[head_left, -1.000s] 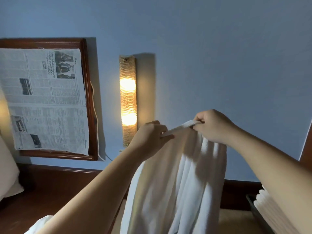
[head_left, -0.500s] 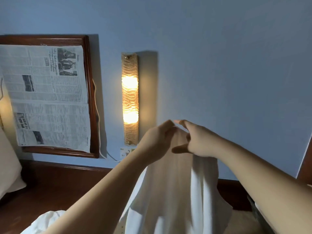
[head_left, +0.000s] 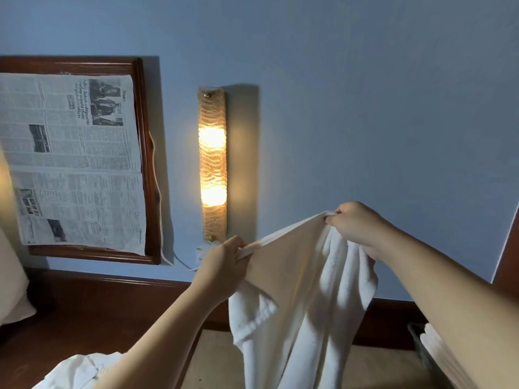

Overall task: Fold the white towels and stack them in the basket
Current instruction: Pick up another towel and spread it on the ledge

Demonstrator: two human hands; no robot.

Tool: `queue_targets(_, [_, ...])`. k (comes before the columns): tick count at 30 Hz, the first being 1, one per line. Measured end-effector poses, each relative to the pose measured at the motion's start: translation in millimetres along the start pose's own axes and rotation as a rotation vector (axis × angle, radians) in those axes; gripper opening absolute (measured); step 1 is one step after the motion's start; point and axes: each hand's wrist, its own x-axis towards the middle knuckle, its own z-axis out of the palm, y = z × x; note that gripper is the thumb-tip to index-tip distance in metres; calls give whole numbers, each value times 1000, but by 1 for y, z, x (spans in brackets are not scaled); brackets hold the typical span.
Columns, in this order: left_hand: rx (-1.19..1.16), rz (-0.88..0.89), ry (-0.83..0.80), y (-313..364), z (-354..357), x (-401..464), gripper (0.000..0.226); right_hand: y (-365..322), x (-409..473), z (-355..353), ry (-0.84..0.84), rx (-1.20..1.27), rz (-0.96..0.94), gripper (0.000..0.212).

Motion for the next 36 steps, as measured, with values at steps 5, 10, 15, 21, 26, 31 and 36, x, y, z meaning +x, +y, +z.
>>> queue_targets(5, [-48, -6, -19, 32, -2, 8, 17, 10, 4, 21, 27, 203, 149, 22])
queue_targets(10, [-82, 180, -109, 88, -18, 28, 16, -21, -20, 33, -177, -4, -283, 48])
queue_targets(15, [-48, 253, -213, 93, -25, 33, 21, -19, -18, 20, -130, -144, -335, 16])
queue_targets(21, [-32, 111, -96, 72, -12, 27, 23, 0, -15, 18, -132, -218, -249, 12])
queue_targets(26, [-29, 99, -27, 85, -10, 28, 12, 1, -25, 40, -227, -246, -315, 32])
queue_targets(31, [-4, 72, 4, 74, -15, 22, 1, 14, -8, 23, 33, -281, -331, 20])
queue_targets(36, [36, 67, 101, 37, -3, 2, 4, 32, -4, 13, 174, -286, -222, 21])
